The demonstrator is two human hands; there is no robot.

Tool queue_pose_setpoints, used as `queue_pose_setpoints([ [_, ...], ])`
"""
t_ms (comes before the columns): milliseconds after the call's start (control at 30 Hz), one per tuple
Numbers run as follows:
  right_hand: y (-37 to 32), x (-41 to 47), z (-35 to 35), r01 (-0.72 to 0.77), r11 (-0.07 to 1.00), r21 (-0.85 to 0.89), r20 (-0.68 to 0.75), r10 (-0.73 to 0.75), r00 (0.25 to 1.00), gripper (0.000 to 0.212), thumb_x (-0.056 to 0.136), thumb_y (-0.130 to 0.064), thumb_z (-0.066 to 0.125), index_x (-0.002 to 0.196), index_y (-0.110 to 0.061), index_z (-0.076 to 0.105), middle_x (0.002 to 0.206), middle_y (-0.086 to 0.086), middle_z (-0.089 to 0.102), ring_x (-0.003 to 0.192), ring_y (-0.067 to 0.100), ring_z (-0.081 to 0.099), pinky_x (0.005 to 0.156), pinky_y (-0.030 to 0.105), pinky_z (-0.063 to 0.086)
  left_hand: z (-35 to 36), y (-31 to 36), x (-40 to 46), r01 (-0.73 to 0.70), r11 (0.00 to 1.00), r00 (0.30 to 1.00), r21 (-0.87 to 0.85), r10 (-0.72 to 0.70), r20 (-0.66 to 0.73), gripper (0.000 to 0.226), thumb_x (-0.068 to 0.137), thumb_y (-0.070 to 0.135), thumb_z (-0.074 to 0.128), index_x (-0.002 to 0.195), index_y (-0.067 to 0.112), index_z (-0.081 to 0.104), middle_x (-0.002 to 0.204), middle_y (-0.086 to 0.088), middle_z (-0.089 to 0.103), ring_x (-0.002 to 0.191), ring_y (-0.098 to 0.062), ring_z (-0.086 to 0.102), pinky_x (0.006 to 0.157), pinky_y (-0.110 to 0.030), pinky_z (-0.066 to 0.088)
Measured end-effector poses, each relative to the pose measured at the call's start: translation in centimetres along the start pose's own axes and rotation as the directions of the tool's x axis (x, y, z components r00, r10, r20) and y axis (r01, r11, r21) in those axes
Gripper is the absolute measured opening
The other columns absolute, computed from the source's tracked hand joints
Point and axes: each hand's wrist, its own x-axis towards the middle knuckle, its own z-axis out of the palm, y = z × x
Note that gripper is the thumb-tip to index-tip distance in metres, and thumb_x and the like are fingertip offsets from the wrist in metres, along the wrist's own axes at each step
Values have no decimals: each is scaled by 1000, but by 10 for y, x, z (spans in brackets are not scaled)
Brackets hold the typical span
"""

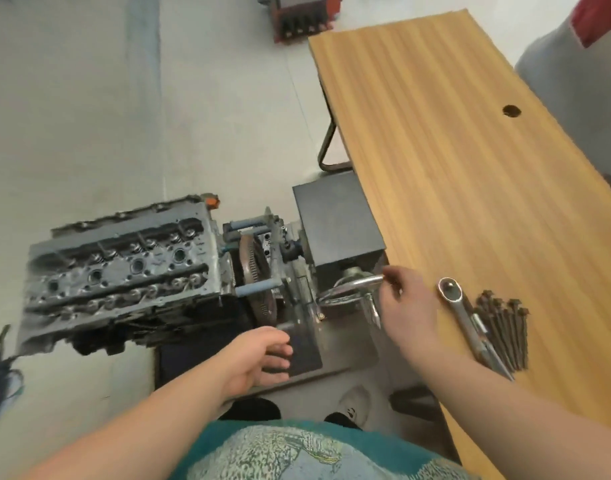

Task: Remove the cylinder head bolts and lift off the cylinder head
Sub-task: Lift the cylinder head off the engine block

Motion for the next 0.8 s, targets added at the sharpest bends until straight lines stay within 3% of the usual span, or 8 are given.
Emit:
queue_pose_setpoints([
  [167,-92,-12,75,146,989,21,209,-147,967,24,102,-24,59,122,-36,66,103,-29,63,98,-15,58,86,13,43,-108,-70,-4,83,956,968,-281,-145,-206,13,100,9,67,112,4,67,83,-18,72,66,-30,61,66,-41,60],
  [267,-139,-17,121,138,990,25,269,-139,953,26,101,-30,60,126,-36,65,110,-25,66,102,-8,60,94,24,49,-171,-98,0,92,878,942,-469,-230,-244,9,99,8,68,107,2,67,81,-20,72,71,-33,61,71,-47,59],
  [400,-195,-13,182,148,985,-91,283,-117,952,44,98,-47,65,138,-32,60,128,-14,64,111,5,62,94,32,53,-277,-98,-3,-57,770,913,-636,-218,-345,6,105,12,62,105,6,62,89,-16,64,72,-28,56,66,-45,53],
  [500,-225,-1,216,220,901,-373,267,-123,956,68,92,-76,50,137,-25,63,130,-3,68,120,22,61,98,45,54,-373,-75,-9,-241,772,850,-588,-125,-512,11,107,18,58,110,8,61,90,-13,61,69,-23,53,64,-38,50],
  [567,-237,11,226,287,690,-664,256,-152,955,78,89,-87,29,115,-25,69,120,3,71,120,31,57,96,49,51,-428,-45,-14,-353,772,802,-528,-41,-596,10,107,18,54,105,9,60,87,-11,57,63,-20,48,59,-35,43],
  [633,-243,23,230,306,525,-794,297,-104,949,85,84,-94,14,95,-26,64,107,5,73,112,32,58,90,47,49,-466,-9,-21,-435,784,769,-443,67,-635,11,105,19,53,96,14,59,84,-9,55,60,-18,45,54,-33,40],
  [733,-245,33,231,196,614,-764,372,171,912,103,73,-100,17,101,-18,70,107,11,73,91,29,63,83,40,50,-489,39,-24,-486,840,756,-242,265,-599,17,104,29,53,95,16,60,88,-10,59,59,-18,47,52,-30,40],
  [800,-248,37,234,150,642,-752,383,241,891,108,75,-98,23,114,-10,72,120,16,72,96,30,63,89,39,49,-491,64,-21,-481,873,765,-82,372,-525,27,108,40,51,105,15,61,91,-9,62,62,-18,51,52,-30,42],
])
